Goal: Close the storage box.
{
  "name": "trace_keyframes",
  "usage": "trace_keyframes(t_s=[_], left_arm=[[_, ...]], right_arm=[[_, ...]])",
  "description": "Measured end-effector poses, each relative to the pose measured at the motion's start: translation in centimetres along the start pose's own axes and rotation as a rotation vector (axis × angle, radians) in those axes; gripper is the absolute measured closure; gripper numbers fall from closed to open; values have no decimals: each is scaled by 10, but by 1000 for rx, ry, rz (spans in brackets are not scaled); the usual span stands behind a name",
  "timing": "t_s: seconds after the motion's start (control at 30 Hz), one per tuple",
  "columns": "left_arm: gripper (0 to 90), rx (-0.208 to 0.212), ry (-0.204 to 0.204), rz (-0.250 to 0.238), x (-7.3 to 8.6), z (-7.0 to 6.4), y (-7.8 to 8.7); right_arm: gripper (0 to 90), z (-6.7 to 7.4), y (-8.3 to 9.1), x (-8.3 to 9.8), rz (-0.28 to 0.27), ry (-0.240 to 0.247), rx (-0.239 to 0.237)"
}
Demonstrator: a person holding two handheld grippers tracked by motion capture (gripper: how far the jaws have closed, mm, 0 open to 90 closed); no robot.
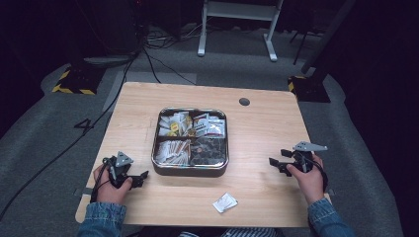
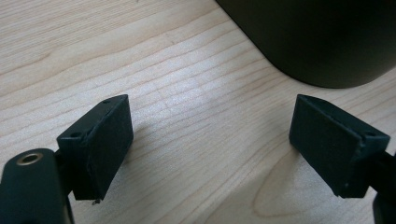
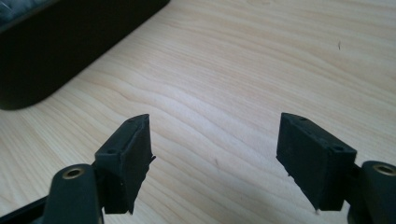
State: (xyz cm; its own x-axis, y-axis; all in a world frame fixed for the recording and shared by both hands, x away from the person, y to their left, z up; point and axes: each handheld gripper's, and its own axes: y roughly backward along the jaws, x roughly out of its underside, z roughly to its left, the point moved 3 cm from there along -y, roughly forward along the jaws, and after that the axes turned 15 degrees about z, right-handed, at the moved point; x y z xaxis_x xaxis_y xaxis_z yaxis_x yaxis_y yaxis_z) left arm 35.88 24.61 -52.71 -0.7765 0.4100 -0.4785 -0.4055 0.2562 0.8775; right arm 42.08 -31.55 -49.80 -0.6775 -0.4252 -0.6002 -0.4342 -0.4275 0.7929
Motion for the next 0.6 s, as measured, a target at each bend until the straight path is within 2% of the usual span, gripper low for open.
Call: trace_keyframes(t_s=[0.17, 0.6], left_arm=[[139, 0, 0, 0, 0, 0, 0], [138, -3, -1, -2, 0, 0, 0]], right_arm=[[271, -1, -7, 9, 23, 14, 15], [243, 1, -13, 13, 58, 56, 58]])
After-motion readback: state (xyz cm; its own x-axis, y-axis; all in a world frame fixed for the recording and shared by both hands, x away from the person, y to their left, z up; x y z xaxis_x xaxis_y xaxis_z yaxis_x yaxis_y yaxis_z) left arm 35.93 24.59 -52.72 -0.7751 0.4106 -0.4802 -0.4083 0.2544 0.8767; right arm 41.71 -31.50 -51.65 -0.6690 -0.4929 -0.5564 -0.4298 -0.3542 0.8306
